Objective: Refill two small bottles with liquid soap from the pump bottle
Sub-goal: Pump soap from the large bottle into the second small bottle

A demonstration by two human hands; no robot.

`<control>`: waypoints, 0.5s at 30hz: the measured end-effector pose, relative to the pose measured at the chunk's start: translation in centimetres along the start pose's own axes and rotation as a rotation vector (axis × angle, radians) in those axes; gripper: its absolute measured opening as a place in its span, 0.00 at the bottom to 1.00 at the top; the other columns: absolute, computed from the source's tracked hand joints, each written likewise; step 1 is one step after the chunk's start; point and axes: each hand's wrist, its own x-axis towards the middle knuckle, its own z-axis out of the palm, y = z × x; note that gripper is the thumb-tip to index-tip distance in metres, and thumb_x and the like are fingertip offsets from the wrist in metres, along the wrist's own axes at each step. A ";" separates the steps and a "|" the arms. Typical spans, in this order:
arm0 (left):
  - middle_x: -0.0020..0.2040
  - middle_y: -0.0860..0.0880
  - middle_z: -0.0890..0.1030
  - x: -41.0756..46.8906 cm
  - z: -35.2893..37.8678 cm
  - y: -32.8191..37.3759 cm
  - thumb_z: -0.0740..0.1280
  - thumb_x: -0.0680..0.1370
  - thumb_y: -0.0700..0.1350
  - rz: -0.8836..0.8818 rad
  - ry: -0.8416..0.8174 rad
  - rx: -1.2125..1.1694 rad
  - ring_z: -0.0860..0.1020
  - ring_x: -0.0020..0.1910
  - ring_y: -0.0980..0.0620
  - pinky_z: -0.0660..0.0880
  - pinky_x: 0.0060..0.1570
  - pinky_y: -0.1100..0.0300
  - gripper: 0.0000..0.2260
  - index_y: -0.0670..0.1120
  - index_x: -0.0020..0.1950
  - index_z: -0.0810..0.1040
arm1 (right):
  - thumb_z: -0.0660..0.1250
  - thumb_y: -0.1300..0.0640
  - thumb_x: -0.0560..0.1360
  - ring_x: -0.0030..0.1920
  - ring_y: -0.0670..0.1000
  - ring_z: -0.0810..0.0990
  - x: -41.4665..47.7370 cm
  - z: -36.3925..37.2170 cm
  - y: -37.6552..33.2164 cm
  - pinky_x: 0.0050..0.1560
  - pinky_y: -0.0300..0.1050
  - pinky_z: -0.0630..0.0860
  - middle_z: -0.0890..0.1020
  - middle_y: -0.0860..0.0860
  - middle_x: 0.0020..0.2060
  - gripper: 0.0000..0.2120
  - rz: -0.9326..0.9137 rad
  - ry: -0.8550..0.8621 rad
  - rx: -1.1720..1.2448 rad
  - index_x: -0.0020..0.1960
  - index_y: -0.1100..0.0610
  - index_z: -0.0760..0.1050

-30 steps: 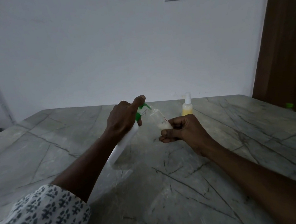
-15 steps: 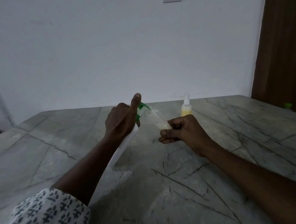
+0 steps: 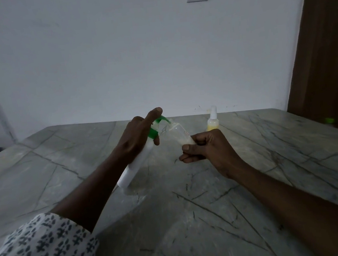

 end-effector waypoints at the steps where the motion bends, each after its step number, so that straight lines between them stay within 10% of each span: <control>1: 0.30 0.47 0.83 0.0 -0.1 -0.1 0.56 0.78 0.65 0.010 -0.002 -0.001 0.78 0.32 0.52 0.71 0.45 0.56 0.32 0.45 0.25 0.79 | 0.72 0.68 0.72 0.39 0.60 0.87 0.0 0.1 0.0 0.43 0.46 0.84 0.86 0.61 0.38 0.11 -0.002 0.000 0.001 0.54 0.69 0.80; 15: 0.30 0.48 0.83 -0.2 0.1 0.0 0.53 0.81 0.58 0.034 0.028 0.055 0.77 0.35 0.51 0.72 0.53 0.50 0.32 0.41 0.26 0.80 | 0.72 0.69 0.71 0.39 0.60 0.87 -0.1 0.2 0.3 0.43 0.47 0.84 0.86 0.59 0.39 0.15 -0.012 -0.022 -0.028 0.57 0.71 0.79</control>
